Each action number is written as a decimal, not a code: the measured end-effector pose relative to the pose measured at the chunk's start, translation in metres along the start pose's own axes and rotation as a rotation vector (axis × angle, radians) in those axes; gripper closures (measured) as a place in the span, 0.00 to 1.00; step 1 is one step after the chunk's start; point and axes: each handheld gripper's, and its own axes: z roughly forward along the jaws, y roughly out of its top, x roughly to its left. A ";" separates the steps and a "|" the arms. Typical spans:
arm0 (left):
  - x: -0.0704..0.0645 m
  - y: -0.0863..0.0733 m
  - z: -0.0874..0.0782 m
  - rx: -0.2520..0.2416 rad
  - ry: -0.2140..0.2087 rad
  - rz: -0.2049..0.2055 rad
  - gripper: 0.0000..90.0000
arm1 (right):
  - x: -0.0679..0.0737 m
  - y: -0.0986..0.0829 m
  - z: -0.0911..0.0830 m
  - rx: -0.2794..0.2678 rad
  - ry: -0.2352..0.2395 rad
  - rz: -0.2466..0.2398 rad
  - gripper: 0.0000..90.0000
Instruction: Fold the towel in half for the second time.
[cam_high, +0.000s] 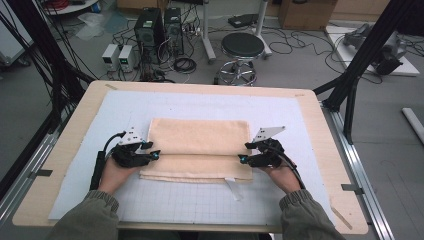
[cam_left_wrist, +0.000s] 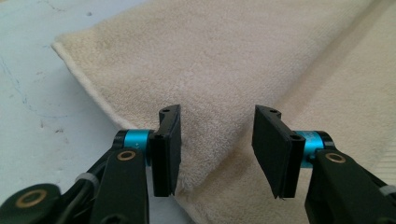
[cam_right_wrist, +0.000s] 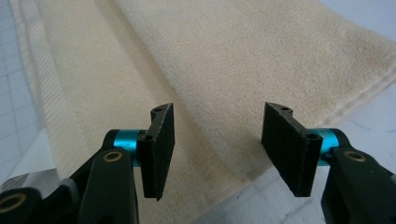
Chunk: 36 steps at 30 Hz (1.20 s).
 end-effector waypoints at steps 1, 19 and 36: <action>0.000 0.000 0.001 0.003 0.005 0.002 0.62 | 0.000 0.001 0.001 -0.005 -0.007 -0.004 0.51; 0.001 0.004 -0.020 -0.041 0.052 0.013 0.93 | -0.001 0.005 0.003 -0.015 0.054 -0.049 0.93; -0.038 -0.010 -0.064 -0.060 0.006 0.083 0.93 | 0.039 0.004 -0.043 -0.036 0.135 -0.087 0.93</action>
